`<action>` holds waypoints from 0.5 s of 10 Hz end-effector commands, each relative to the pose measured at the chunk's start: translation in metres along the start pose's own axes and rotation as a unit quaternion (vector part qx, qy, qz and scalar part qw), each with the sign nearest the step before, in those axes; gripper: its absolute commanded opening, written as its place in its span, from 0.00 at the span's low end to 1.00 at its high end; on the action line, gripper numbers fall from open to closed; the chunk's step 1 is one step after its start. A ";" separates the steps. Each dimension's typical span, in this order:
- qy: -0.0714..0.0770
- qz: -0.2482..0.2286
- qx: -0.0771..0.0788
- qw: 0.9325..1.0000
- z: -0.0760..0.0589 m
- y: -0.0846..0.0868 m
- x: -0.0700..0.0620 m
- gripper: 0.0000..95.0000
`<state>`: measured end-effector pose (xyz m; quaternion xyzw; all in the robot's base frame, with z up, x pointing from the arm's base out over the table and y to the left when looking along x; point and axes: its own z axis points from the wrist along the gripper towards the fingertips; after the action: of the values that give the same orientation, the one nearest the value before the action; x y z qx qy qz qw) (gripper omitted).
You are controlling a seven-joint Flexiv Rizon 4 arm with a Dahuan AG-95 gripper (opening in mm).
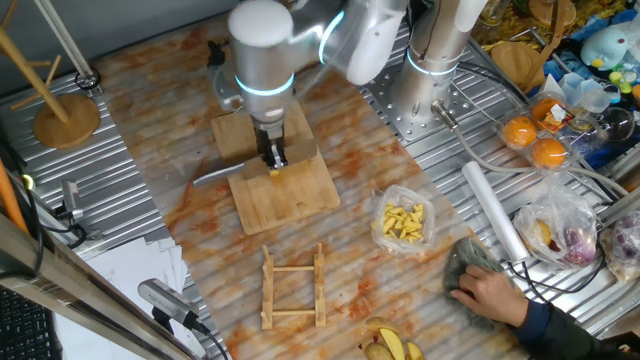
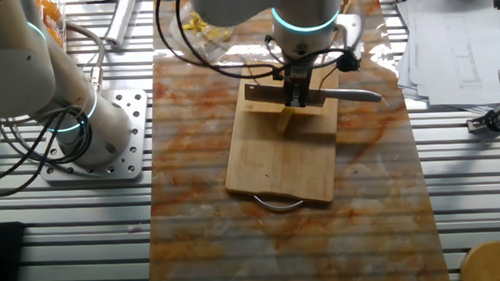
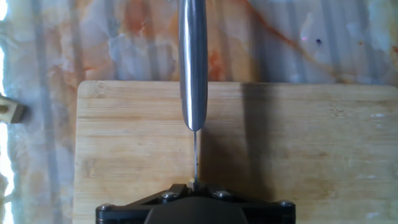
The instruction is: Chop the potatoes
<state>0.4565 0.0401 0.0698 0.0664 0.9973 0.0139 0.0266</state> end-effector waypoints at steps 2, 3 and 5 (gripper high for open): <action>-0.001 -0.001 0.008 1.000 0.002 -0.005 -0.004 0.00; -0.001 -0.001 0.009 1.000 0.005 -0.005 -0.004 0.00; -0.001 -0.002 0.008 1.000 0.011 -0.005 -0.004 0.00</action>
<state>0.4629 0.0352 0.0541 0.0635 0.9976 0.0037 0.0273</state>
